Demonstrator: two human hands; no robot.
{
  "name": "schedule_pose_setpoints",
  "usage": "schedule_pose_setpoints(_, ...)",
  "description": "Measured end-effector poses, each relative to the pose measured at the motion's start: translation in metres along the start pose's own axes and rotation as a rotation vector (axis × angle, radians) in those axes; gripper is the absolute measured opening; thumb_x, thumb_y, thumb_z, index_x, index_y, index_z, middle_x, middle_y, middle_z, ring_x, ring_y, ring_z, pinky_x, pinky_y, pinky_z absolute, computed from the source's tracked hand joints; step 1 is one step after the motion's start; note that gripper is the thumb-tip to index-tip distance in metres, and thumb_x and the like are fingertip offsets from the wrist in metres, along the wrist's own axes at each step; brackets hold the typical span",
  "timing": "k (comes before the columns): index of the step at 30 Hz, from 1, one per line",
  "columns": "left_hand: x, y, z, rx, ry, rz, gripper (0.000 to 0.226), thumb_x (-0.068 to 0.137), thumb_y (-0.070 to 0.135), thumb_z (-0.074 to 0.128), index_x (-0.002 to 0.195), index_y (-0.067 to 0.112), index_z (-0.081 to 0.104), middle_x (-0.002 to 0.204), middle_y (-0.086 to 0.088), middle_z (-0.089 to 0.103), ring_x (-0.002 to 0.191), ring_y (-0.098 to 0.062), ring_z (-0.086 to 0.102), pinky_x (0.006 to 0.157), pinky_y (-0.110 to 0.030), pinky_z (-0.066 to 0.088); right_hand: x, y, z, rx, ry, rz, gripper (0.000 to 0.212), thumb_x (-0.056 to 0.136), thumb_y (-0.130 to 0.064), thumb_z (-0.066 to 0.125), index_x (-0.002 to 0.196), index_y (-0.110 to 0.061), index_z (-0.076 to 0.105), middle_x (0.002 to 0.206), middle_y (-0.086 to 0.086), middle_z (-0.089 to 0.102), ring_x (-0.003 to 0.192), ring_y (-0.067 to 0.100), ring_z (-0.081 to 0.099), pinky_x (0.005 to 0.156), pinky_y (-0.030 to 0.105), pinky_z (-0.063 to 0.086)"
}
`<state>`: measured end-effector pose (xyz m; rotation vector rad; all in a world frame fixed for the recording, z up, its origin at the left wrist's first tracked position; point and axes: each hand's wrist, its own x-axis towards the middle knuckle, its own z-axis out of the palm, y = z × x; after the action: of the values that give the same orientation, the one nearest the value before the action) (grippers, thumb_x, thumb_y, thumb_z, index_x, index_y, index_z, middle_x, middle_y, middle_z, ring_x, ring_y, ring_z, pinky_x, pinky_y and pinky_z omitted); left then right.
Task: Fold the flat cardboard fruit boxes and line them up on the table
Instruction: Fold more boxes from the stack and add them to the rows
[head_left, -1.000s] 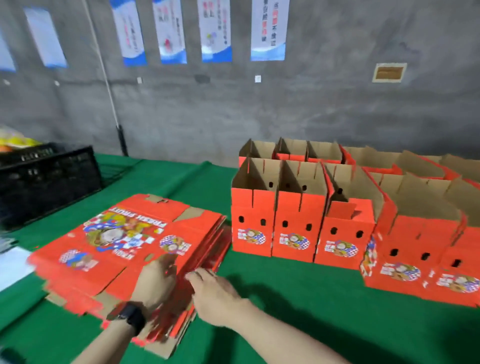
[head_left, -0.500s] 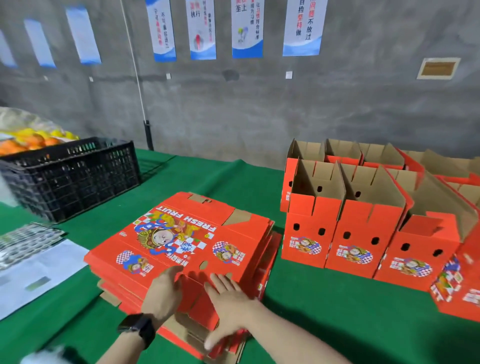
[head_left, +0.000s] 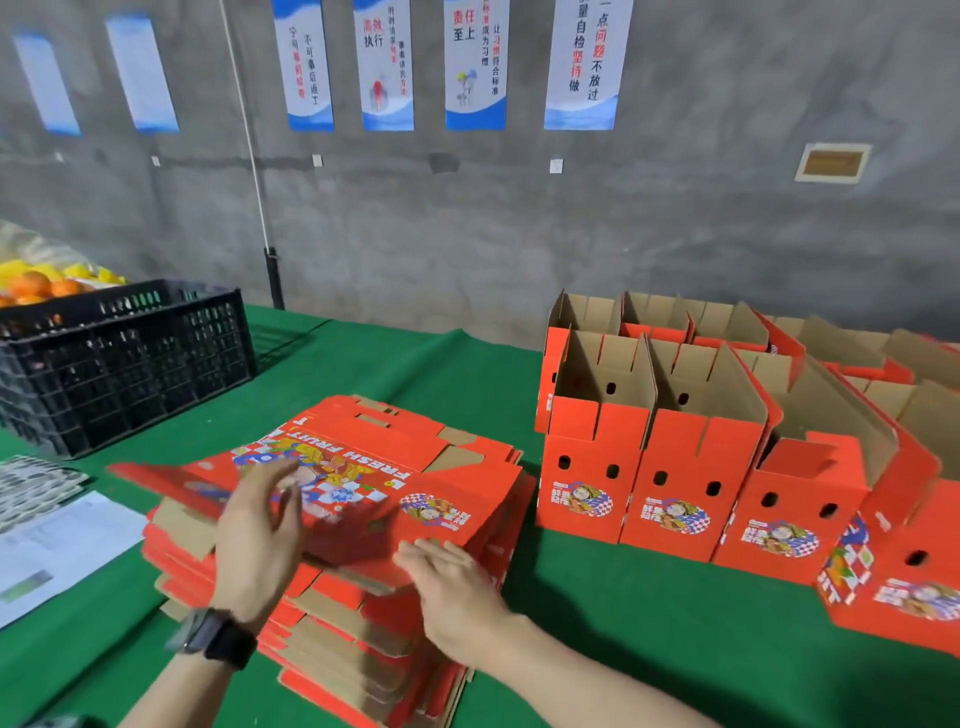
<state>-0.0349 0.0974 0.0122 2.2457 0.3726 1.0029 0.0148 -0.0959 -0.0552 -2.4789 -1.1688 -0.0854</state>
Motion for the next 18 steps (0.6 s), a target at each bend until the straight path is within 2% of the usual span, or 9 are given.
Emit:
schedule_pose_setpoints(3, 0.019, 0.029, -0.011, -0.079, 0.111, 0.077, 0.03, 0.093, -0.003, 0.05, 0.122, -0.004, 0.058, 0.136, -0.021, 0.05, 0.135, -0.035, 0.038, 0.112, -0.04, 0.025, 0.01, 0.001, -0.038, 0.143, 0.297, 0.085, 0.036, 0.096, -0.005, 0.04, 0.127, -0.01, 0.059, 0.129, 0.013, 0.061, 0.109, 0.033, 0.061, 0.095, 0.033, 0.045)
schedule_pose_setpoints(5, 0.028, 0.049, -0.011, -0.092, 0.094, 0.132, 0.038, 0.092, -0.006, 0.05, 0.13, -0.002, 0.053, 0.146, -0.018, 0.04, 0.141, -0.031, 0.029, 0.114, -0.032, 0.018, 0.011, 0.01, -0.067, 0.209, 0.45, 0.13, 0.029, 0.097, -0.006, 0.041, 0.111, -0.005, 0.066, 0.107, 0.013, 0.069, 0.084, 0.033, 0.065, 0.078, 0.036, 0.049)
schedule_pose_setpoints(8, 0.033, 0.076, -0.003, -0.129, 0.011, 0.272, 0.059, 0.086, -0.013, 0.051, 0.141, 0.005, 0.041, 0.154, -0.008, 0.026, 0.143, -0.017, 0.022, 0.112, -0.01, 0.011, -0.002, 0.026, -0.112, 0.411, 0.632, 0.258, 0.022, 0.1, -0.011, 0.044, 0.101, -0.011, 0.066, 0.079, 0.0, 0.065, 0.065, 0.016, 0.057, 0.064, 0.028, 0.044)
schedule_pose_setpoints(10, 0.032, 0.092, 0.007, -0.144, -0.019, 0.307, 0.069, 0.086, -0.01, 0.054, 0.147, 0.008, 0.029, 0.156, -0.002, 0.016, 0.144, -0.008, 0.013, 0.108, -0.001, 0.004, -0.019, 0.042, -0.14, 0.468, 0.728, 0.317, 0.025, 0.099, -0.013, 0.047, 0.079, -0.023, 0.057, 0.07, -0.006, 0.058, 0.06, 0.005, 0.055, 0.059, 0.026, 0.042)
schedule_pose_setpoints(11, 0.031, 0.098, 0.013, -0.153, -0.037, 0.302, 0.071, 0.086, -0.007, 0.057, 0.148, 0.008, 0.026, 0.157, -0.001, 0.013, 0.145, -0.009, 0.01, 0.108, -0.002, 0.003, -0.031, 0.05, -0.154, 0.477, 0.773, 0.34, 0.03, 0.099, -0.013, 0.048, 0.072, -0.025, 0.049, 0.069, -0.004, 0.057, 0.062, 0.009, 0.057, 0.059, 0.029, 0.043)
schedule_pose_setpoints(12, 0.029, 0.105, 0.02, -0.16, -0.061, 0.284, 0.072, 0.086, -0.003, 0.06, 0.148, 0.007, 0.026, 0.157, -0.003, 0.013, 0.146, -0.012, 0.01, 0.109, -0.005, 0.004, -0.044, 0.058, -0.168, 0.487, 0.819, 0.356, 0.032, 0.099, -0.013, 0.049, 0.069, -0.025, 0.044, 0.07, 0.0, 0.057, 0.065, 0.014, 0.06, 0.06, 0.032, 0.046)
schedule_pose_setpoints(15, 0.019, 0.128, 0.041, -0.187, -0.147, 0.218, 0.069, 0.083, 0.004, 0.068, 0.143, 0.002, 0.035, 0.155, -0.013, 0.021, 0.145, -0.021, 0.018, 0.11, -0.018, 0.01, -0.089, 0.086, -0.204, 0.47, 0.947, 0.378, 0.028, 0.098, -0.01, 0.05, 0.073, -0.022, 0.048, 0.071, -0.002, 0.06, 0.068, 0.007, 0.064, 0.063, 0.026, 0.052)
schedule_pose_setpoints(18, 0.002, 0.161, 0.059, -0.246, -0.253, 0.204, 0.063, 0.082, 0.004, 0.069, 0.139, 0.001, 0.041, 0.149, -0.015, 0.033, 0.141, -0.025, 0.028, 0.113, -0.025, 0.016, -0.136, 0.116, -0.229, 0.45, 1.008, 0.462, 0.018, 0.098, -0.01, 0.049, 0.081, -0.012, 0.054, 0.082, 0.02, 0.064, 0.08, 0.039, 0.063, 0.074, 0.053, 0.051)
